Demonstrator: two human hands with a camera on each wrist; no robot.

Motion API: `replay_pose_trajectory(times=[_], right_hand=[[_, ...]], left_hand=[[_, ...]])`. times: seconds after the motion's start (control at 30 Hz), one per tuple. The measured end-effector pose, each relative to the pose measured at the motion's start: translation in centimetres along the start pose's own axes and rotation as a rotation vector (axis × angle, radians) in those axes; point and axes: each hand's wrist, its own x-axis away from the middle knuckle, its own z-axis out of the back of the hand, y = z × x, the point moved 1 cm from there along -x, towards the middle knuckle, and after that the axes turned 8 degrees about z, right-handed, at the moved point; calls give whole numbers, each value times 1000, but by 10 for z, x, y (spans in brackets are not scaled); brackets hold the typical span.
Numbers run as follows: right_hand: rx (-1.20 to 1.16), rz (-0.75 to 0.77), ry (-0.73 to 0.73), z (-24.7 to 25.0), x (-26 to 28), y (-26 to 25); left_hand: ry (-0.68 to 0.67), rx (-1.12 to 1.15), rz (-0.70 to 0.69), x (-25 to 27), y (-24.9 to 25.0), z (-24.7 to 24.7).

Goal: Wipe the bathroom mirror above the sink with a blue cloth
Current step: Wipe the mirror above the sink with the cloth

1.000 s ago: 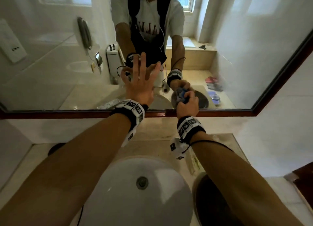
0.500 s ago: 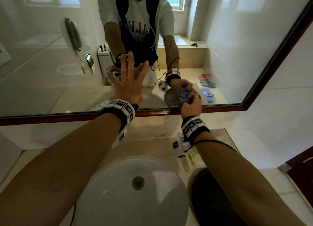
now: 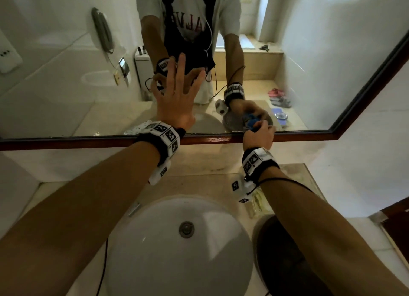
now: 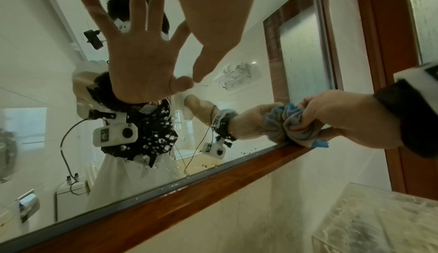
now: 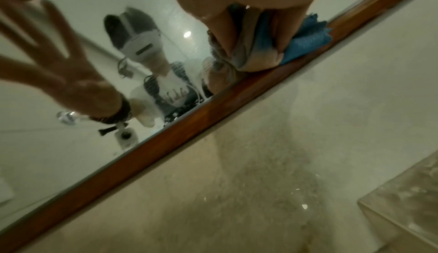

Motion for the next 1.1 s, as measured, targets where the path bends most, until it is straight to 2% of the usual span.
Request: replay_pose_trajectory(times=[0.13, 0.23, 0.33, 0.53, 0.7, 0.97, 1.1], right_hand=[[27, 79, -105, -35, 30, -24], [29, 152, -209, -71, 63, -53], [5, 203, -254, -100, 89, -73], [-47, 216, -264, -96, 86, -65], [-163, 70, -274, -76, 63, -50], [-279, -236, -32, -22, 17, 8], [-295, -250, 15, -5, 0, 12]], left_hand=[[46, 18, -31, 4, -9, -3], [12, 16, -16, 7, -19, -7], [-32, -21, -71, 6, -30, -11], [-92, -1, -90, 8, -31, -1], [-89, -46, -97, 8, -35, -3], [-60, -86, -81, 13, -30, -3], [-63, -87, -55, 13, -27, -6]])
